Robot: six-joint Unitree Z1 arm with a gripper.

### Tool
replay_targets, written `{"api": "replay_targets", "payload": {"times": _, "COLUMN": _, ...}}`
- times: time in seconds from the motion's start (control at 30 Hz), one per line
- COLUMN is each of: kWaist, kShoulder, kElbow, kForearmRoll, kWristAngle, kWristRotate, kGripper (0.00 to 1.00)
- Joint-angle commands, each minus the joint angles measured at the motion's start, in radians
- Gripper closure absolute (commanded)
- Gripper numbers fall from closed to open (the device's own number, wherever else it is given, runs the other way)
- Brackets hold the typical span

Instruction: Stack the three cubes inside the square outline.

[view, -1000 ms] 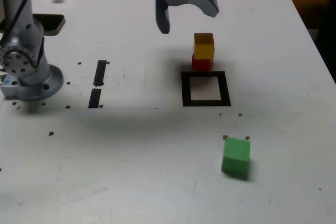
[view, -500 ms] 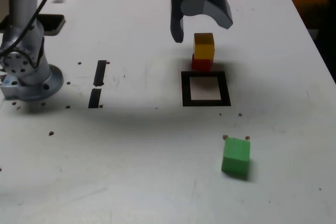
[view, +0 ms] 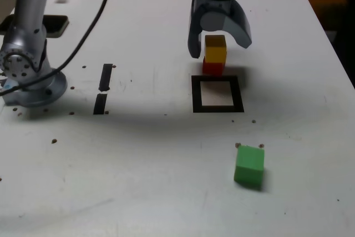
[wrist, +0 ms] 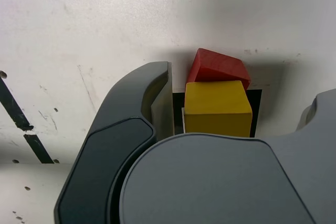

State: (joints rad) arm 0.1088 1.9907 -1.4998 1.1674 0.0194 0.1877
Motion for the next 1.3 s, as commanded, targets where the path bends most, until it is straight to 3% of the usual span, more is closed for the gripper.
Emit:
{"api": "replay_targets", "payload": {"times": 0.0, "kWaist": -0.001, "kShoulder": 0.008, "kElbow": -0.009, "kForearmRoll": 0.002, "kWristAngle": -0.005, "kWristRotate": 0.003, "kGripper": 0.10}}
{"api": "replay_targets", "payload": {"times": 0.27, "kWaist": -0.001, "kShoulder": 0.020, "kElbow": -0.005, "kForearmRoll": 0.019, "kWristAngle": -0.023, "kWristRotate": 0.004, "kGripper": 0.23}}
{"api": "replay_targets", "payload": {"times": 0.57, "kWaist": -0.001, "kShoulder": 0.012, "kElbow": -0.012, "kForearmRoll": 0.013, "kWristAngle": -0.012, "kWristRotate": 0.020, "kGripper": 0.61}}
{"api": "replay_targets", "payload": {"times": 0.67, "kWaist": -0.001, "kShoulder": 0.009, "kElbow": -0.021, "kForearmRoll": 0.004, "kWristAngle": -0.012, "kWristRotate": 0.035, "kGripper": 0.68}}
{"api": "replay_targets", "payload": {"times": 0.93, "kWaist": -0.001, "kShoulder": 0.001, "kElbow": -0.032, "kForearmRoll": -0.005, "kWristAngle": -0.022, "kWristRotate": 0.057, "kGripper": 0.74}}
{"api": "replay_targets", "payload": {"times": 1.27, "kWaist": -0.001, "kShoulder": -0.079, "kElbow": -0.046, "kForearmRoll": 0.076, "kWristAngle": 0.026, "kWristRotate": 0.038, "kGripper": 0.78}}
